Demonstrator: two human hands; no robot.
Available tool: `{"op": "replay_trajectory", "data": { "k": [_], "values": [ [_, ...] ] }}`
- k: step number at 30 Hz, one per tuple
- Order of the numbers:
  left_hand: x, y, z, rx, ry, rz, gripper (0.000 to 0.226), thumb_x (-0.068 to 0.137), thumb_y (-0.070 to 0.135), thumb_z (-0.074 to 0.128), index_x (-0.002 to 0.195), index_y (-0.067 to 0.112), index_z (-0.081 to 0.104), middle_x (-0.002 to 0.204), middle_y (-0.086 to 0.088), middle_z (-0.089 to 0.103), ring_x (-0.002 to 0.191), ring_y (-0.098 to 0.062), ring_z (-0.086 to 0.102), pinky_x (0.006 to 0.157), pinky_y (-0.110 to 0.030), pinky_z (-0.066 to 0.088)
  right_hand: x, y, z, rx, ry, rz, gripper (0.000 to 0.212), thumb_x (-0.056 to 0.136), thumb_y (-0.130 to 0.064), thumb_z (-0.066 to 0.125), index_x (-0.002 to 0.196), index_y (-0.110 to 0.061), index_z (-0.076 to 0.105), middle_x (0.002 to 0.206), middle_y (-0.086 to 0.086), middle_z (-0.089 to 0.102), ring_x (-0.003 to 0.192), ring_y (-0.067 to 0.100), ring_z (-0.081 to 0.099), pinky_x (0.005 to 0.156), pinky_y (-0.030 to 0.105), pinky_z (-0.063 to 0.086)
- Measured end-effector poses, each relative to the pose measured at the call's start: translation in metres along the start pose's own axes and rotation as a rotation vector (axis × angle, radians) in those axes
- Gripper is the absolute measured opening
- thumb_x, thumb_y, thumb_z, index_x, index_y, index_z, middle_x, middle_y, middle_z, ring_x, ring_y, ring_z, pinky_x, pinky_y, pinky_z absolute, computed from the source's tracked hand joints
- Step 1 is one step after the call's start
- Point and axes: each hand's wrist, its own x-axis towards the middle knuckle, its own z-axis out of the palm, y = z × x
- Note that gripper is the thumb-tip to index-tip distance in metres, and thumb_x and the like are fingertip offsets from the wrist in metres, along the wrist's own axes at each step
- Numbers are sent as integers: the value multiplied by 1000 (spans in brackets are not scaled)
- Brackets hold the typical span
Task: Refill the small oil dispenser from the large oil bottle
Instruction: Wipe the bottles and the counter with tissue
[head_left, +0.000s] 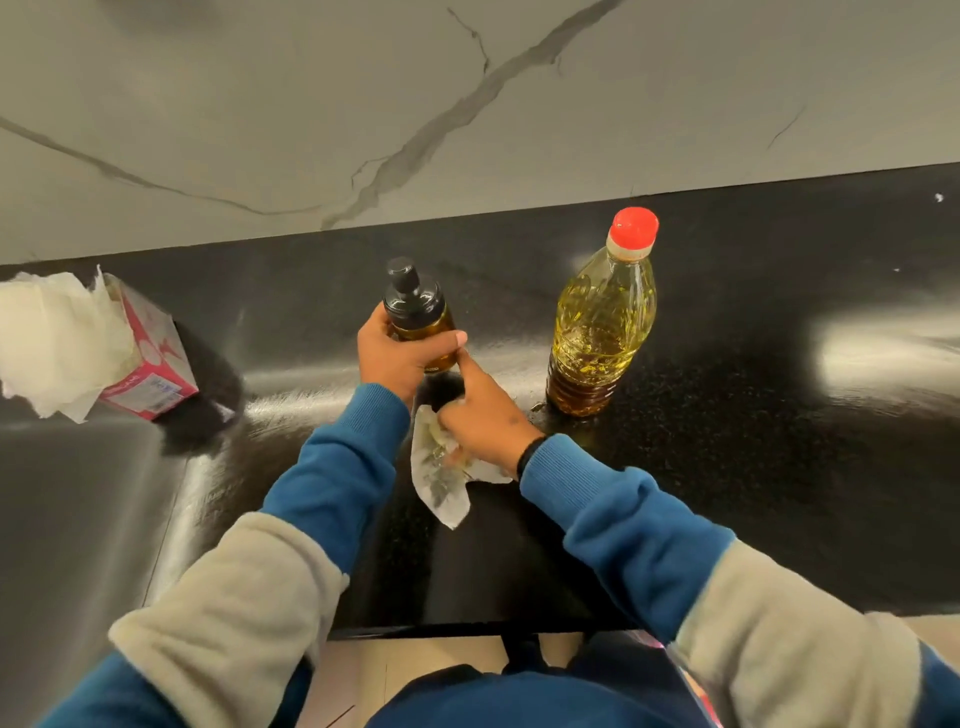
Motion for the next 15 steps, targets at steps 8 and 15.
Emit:
{"op": "replay_trajectory", "data": {
  "k": [8, 15],
  "values": [
    [40, -8, 18, 130, -1, 61, 56, 65, 1, 92, 96, 33, 58, 98, 9, 67, 91, -4, 64, 80, -20, 51, 54, -1, 3, 78, 99, 68, 71, 84, -11, 50, 150, -31, 31, 129, 7, 61, 118, 28, 59, 104, 50, 48],
    [67, -17, 24, 145, 6, 32, 55, 65, 2, 92, 104, 26, 62, 99, 7, 69, 93, -8, 66, 82, -23, 54, 82, -7, 3, 82, 135, 98, 68, 86, -6, 49, 150, -23, 33, 123, 13, 62, 112, 33, 61, 99, 50, 52]
  ]
}}
